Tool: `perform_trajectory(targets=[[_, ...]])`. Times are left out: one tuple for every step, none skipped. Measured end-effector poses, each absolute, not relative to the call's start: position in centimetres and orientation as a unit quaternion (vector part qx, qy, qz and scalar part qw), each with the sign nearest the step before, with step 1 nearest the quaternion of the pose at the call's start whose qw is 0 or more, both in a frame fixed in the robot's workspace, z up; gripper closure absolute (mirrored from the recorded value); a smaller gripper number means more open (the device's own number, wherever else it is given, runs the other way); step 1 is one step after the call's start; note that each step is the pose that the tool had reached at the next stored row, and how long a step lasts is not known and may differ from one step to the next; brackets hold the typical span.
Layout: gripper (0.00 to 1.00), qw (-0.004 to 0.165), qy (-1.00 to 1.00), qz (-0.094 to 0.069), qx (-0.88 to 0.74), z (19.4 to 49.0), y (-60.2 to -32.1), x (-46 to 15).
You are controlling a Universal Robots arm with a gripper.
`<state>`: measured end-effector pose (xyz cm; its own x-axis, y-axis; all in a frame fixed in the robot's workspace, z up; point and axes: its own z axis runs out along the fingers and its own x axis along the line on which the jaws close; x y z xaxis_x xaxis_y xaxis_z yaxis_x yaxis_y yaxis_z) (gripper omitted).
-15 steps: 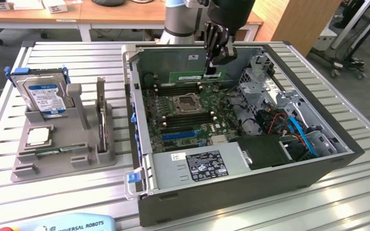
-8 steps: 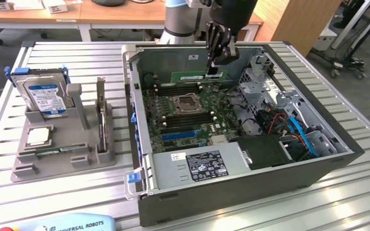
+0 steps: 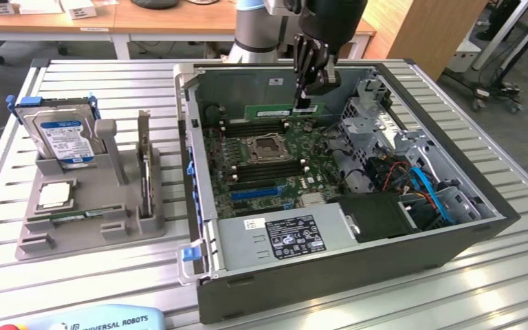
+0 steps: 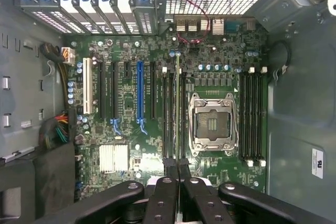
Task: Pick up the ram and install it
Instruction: 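Pick up the ram and move it above insertion slot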
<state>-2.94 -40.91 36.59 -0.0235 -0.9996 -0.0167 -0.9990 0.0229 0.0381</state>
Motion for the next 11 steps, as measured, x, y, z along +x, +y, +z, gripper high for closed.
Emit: perform_trajectory(targets=[[0.89, 0.007, -0.715, -0.019, 0.699, 36.52, -40.91, -2.95], [0.89, 0.007, -0.715, -0.019, 0.699, 36.44, -40.91, -2.94], [0.89, 0.007, -0.715, -0.019, 0.698, 36.37, -40.91, -2.95], [0.89, 0.007, -0.715, -0.019, 0.698, 36.29, -40.91, -2.94], [0.89, 0.007, -0.715, -0.019, 0.698, 36.22, -40.91, -2.95], [0.89, 0.007, -0.716, -0.019, 0.698, 36.15, -40.91, -2.95], [0.89, 0.007, -0.716, -0.019, 0.698, 36.06, -40.91, -2.94], [0.89, 0.007, -0.716, -0.019, 0.698, 35.99, -40.91, -2.95], [0.89, 0.007, -0.716, -0.019, 0.698, 35.91, -40.91, -2.95], [0.89, 0.007, -0.716, -0.019, 0.698, 35.83, -40.91, -2.94], [0.89, 0.007, -0.716, -0.019, 0.698, 35.76, -40.91, -2.95]])
